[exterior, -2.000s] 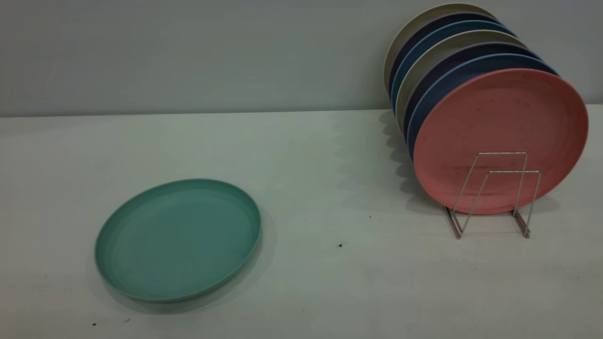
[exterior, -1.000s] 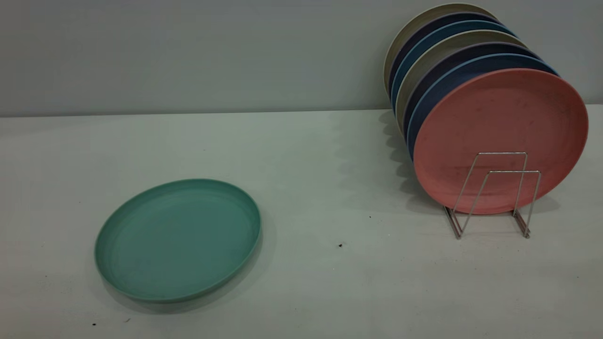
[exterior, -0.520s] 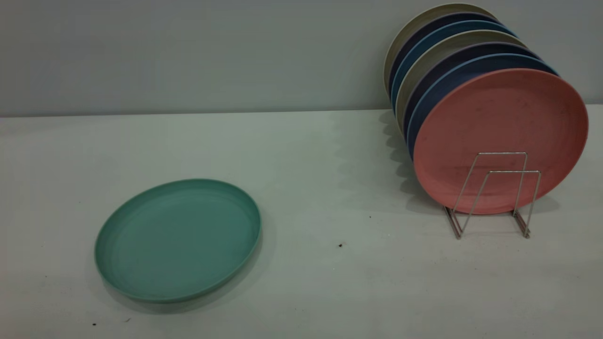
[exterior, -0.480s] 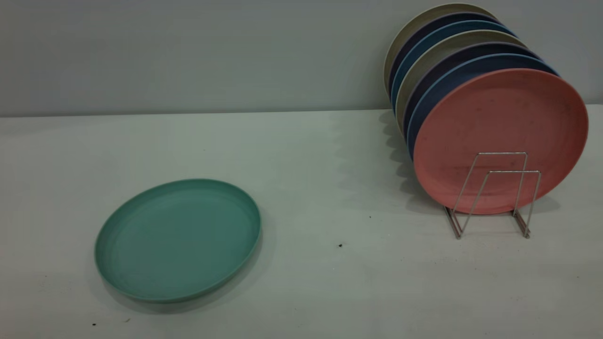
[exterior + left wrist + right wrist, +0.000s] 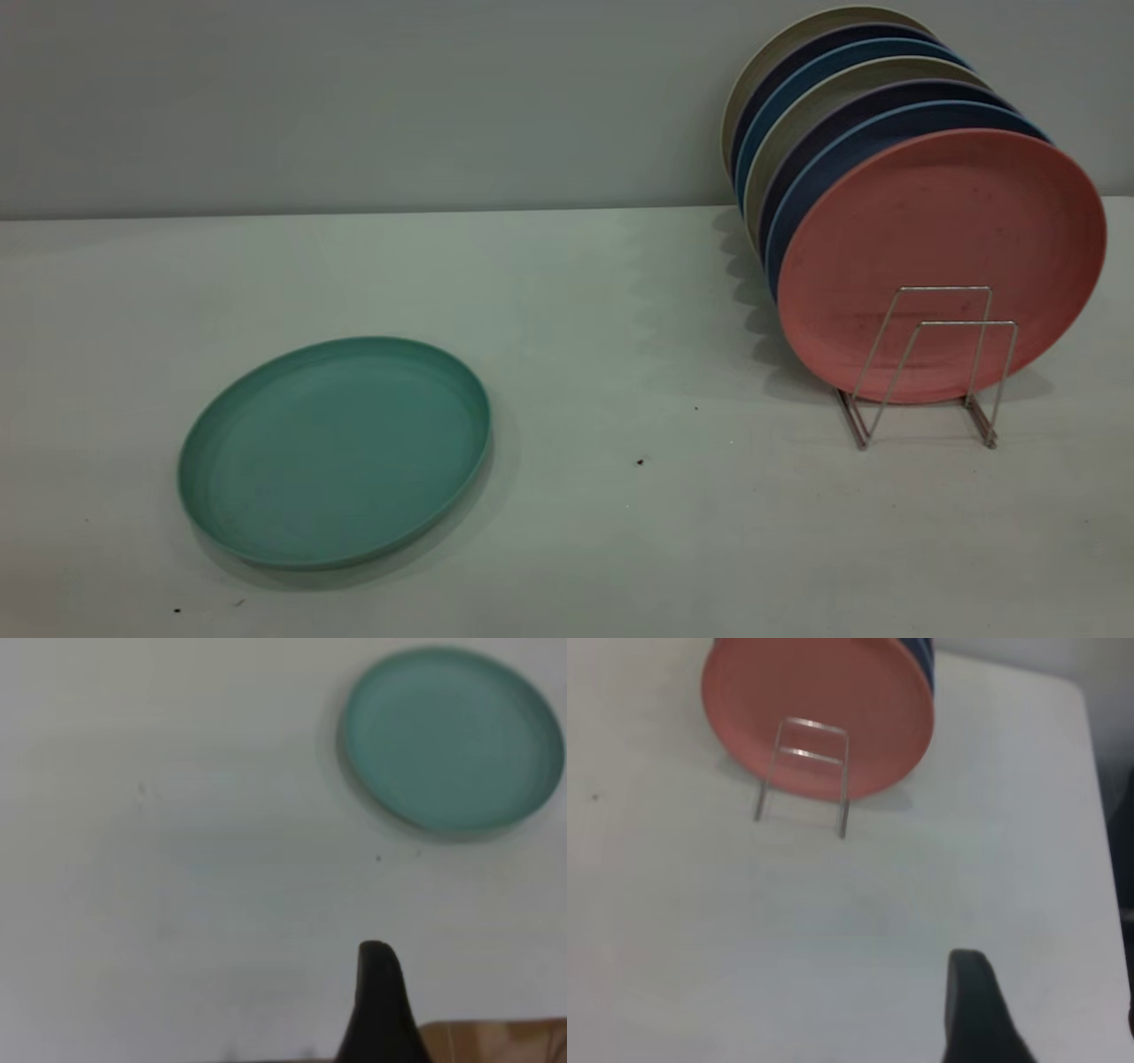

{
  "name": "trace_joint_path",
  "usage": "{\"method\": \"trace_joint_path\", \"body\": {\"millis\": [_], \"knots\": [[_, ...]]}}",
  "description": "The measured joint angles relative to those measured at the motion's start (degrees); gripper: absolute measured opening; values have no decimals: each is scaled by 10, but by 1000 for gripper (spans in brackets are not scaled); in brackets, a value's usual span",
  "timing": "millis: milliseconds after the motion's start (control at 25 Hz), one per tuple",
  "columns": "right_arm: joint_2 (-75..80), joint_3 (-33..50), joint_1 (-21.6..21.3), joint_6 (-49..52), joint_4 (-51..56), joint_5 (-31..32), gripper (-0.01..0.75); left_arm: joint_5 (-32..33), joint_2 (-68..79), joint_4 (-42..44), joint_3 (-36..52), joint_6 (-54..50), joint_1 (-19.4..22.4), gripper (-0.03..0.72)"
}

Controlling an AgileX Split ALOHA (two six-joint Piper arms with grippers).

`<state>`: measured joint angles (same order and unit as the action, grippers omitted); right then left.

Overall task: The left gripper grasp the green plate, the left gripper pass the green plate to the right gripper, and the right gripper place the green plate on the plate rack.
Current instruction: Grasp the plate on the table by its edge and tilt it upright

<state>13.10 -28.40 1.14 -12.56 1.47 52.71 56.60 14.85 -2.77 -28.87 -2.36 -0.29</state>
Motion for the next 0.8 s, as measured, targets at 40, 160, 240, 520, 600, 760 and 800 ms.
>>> {"method": "trace_joint_path", "body": {"millis": [40, 160, 240, 520, 600, 760, 800], "knots": [[20, 0, 0, -2, 4, -11, 423, -12, 29, -1, 0, -1, 0, 567], [89, 0, 0, -9, 29, -48, 423, -45, 115, -9, -7, -2, 0, 567], [129, 0, 0, -16, 43, -73, 425, -73, 171, -9, -17, -2, 0, 567], [275, -1, 0, -40, 86, -164, 425, -170, 365, -9, -71, -2, 0, 567], [318, -10, 0, -53, 101, -172, 425, -203, 417, -9, -82, -2, 0, 567], [392, -52, 0, -86, 120, -177, 425, -247, 497, -10, -95, -2, 0, 567], [410, -66, 0, -91, 123, -179, 425, -255, 514, -10, -96, -2, 0, 567]]}}
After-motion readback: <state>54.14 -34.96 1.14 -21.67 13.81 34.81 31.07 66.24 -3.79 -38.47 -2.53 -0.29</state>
